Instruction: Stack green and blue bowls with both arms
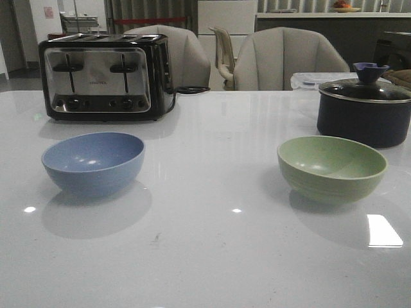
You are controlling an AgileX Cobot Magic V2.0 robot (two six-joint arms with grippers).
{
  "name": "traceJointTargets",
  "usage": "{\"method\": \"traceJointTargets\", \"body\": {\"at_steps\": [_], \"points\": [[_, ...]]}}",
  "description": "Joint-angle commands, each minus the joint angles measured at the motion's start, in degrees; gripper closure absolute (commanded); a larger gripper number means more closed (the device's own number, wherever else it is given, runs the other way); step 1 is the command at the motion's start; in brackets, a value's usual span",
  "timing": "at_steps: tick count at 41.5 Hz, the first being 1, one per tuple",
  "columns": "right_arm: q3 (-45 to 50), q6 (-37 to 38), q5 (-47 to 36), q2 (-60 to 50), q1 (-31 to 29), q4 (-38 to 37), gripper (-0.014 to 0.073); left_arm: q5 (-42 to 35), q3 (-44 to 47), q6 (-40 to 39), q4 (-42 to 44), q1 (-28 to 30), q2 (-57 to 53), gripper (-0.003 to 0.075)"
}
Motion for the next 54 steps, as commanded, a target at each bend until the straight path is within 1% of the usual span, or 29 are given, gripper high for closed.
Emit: {"method": "traceJointTargets", "body": {"at_steps": [1,9,12,15,18,20,21,23,27,30,34,38,42,47,54], "points": [[-0.8,-0.3,-3.2,3.4,-0.3,-0.5,0.0559,-3.6,-1.1,-0.4,-0.6,0.0,2.6,0.0619],[-0.6,-0.3,-1.2,8.1,-0.3,-0.5,0.0557,-3.4,0.8,-0.4,-0.5,0.0,5.8,0.0616],[-0.6,-0.3,-0.4,9.5,-0.3,-0.5,0.0522,-3.4,1.4,-0.4,-0.5,0.0,6.6,0.0584],[-0.6,-0.3,0.1,11.0,-0.3,-0.5,0.0409,-3.5,1.5,-0.4,-0.5,0.0,7.3,0.0463],[-0.6,-0.3,-0.1,12.4,-0.3,-0.5,0.0242,-3.5,1.5,-0.4,-0.5,0.0,7.6,0.0284],[-0.6,-0.3,-0.1,13.1,-0.3,-0.5,0.0158,-3.5,1.5,-0.4,-0.5,0.0,7.7,0.0188],[-0.6,-0.3,-0.2,13.5,-0.3,-0.5,0.0116,-3.5,1.5,-0.4,-0.5,0.0,7.7,0.016],[-0.6,-0.3,-0.4,14.4,-0.3,-0.5,0.0069,-3.5,1.5,-0.4,-0.5,0.0,7.8,0.0122],[-0.7,-0.3,-1.5,16.7,-0.3,0.5,0.0057,-3.5,1.5,0.6,-0.8,-0.2,7.9,0.0133],[-1.4,-0.3,-1.4,19.4,-0.3,2.0,0.0057,-3.5,1.5,1.6,-2.4,-1.6,7.9,0.0151],[-3.2,-0.3,-0.9,23.6,-0.3,5.5,0.0057,-3.5,1.5,4.2,-3.1,-5.9,7.9,0.0167],[-5.3,-0.3,-0.9,28.7,-0.3,7.7,0.0057,-3.5,1.5,4.3,-3.0,-9.9,7.9,0.017],[-7.9,-0.3,-1.0,33.6,-0.3,8.3,0.0057,-3.5,1.5,4.3,-3.0,-13.4,7.9,0.017],[-11.6,-0.3,-0.9,40.2,0.1,8.4,0.0057,-3.5,1.5,4.3,-3.0,-16.2,7.9,0.017],[-17.6,-0.4,-1.1,49.5,2.6,8.4,0.0057,-3.5,1.5,4.3,-3.0,-17.3,7.9,0.017]]}}
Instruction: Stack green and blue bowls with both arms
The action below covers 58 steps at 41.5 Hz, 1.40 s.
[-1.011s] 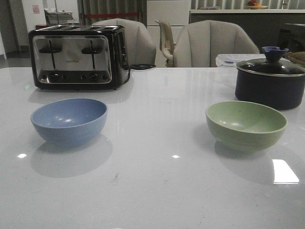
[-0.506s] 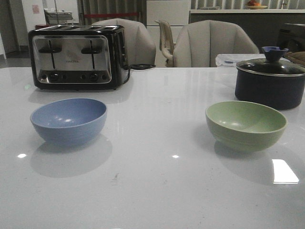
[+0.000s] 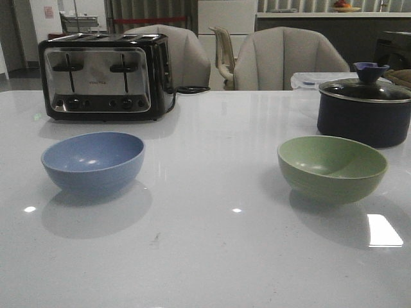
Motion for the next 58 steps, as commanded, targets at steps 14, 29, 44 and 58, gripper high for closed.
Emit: {"method": "traceJointTargets", "body": {"at_steps": [14,29,44,58], "points": [[-15.9,-0.6,-3.7,19.7,1.9,0.7,0.0058,-4.1,-1.6,0.2,-0.6,-0.7,0.4,0.017],[-24.1,-0.9,-2.4,30.7,1.9,0.7,0.0268,-4.1,-1.6,0.2,-0.6,-0.7,0.4,0.017],[-24.4,-2.3,0.4,29.0,1.9,0.7,0.0561,-4.1,-1.6,0.2,-0.6,-0.7,0.4,0.017],[-24.4,-2.9,1.8,19.2,8.2,1.4,0.0559,-4.1,-1.6,0.2,-0.6,-0.7,0.4,0.017]]}}
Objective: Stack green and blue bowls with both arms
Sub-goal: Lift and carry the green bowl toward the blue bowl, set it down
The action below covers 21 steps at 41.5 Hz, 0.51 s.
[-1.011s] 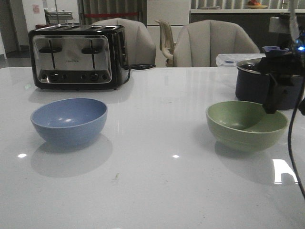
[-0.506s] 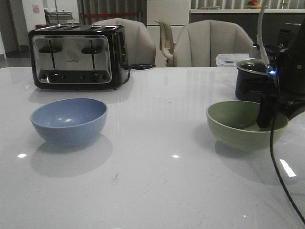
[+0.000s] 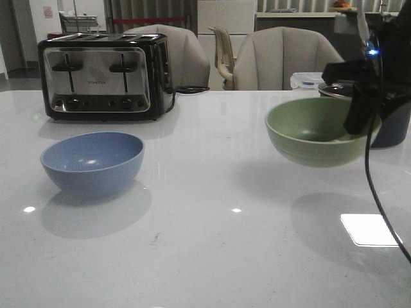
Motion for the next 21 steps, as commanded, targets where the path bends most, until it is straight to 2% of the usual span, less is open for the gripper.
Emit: {"method": "traceJointTargets", "body": {"at_steps": [1,11,19,21], "points": [[-1.6,-0.8,-1.0,-4.6,3.3,1.3,0.0559,-4.1,-1.6,0.0,-0.6,-0.4,0.4,0.017],[-1.6,-0.8,-3.1,-0.9,12.5,3.2,0.0559,-4.1,-1.6,0.0,-0.6,-0.4,0.4,0.017],[-1.6,-0.8,-5.8,4.6,14.8,3.4,0.0557,-4.1,-1.6,0.0,-0.6,-0.4,0.4,0.017],[-1.6,-0.8,-6.0,5.6,14.8,3.5,0.0533,-4.0,-1.6,0.0,-0.6,-0.4,0.4,0.017]]}}
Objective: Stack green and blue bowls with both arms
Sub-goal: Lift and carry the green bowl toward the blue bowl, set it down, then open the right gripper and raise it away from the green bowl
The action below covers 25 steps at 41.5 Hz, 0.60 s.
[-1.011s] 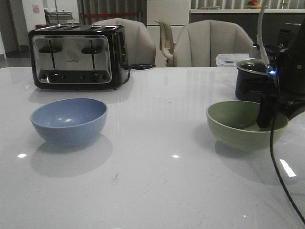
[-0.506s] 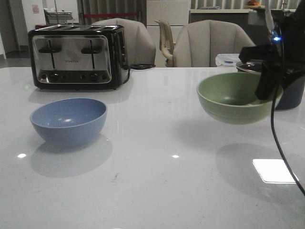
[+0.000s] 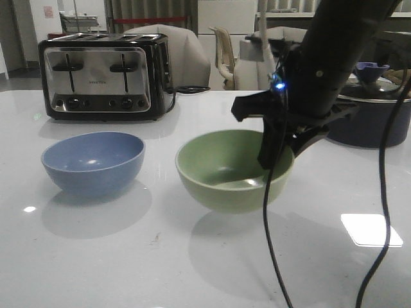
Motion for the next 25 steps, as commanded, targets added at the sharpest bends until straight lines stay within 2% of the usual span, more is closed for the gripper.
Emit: {"method": "traceJointTargets", "body": {"at_steps": [1,7,10,17,25], "points": [[-1.6,-0.6,-2.9,-0.9,-0.1,0.9,0.0512,-4.0,-1.6,0.0,-0.6,-0.4,0.4,0.017],[-1.6,-0.6,-3.0,-0.7,-0.1,0.9,0.0267,-4.0,-1.6,0.0,-0.6,-0.4,0.4,0.017],[-1.7,-0.6,-3.5,-1.5,-0.1,0.8,0.0188,-4.0,-1.6,0.0,-0.6,-0.4,0.4,0.017],[-1.6,-0.6,-3.1,-6.8,-0.1,-0.1,0.0173,-4.0,-1.6,0.0,-0.7,-0.4,0.4,0.017],[1.7,-3.0,-1.9,-18.4,0.8,-2.0,0.0173,-4.0,-1.6,0.0,-0.7,-0.4,0.4,0.017]]}}
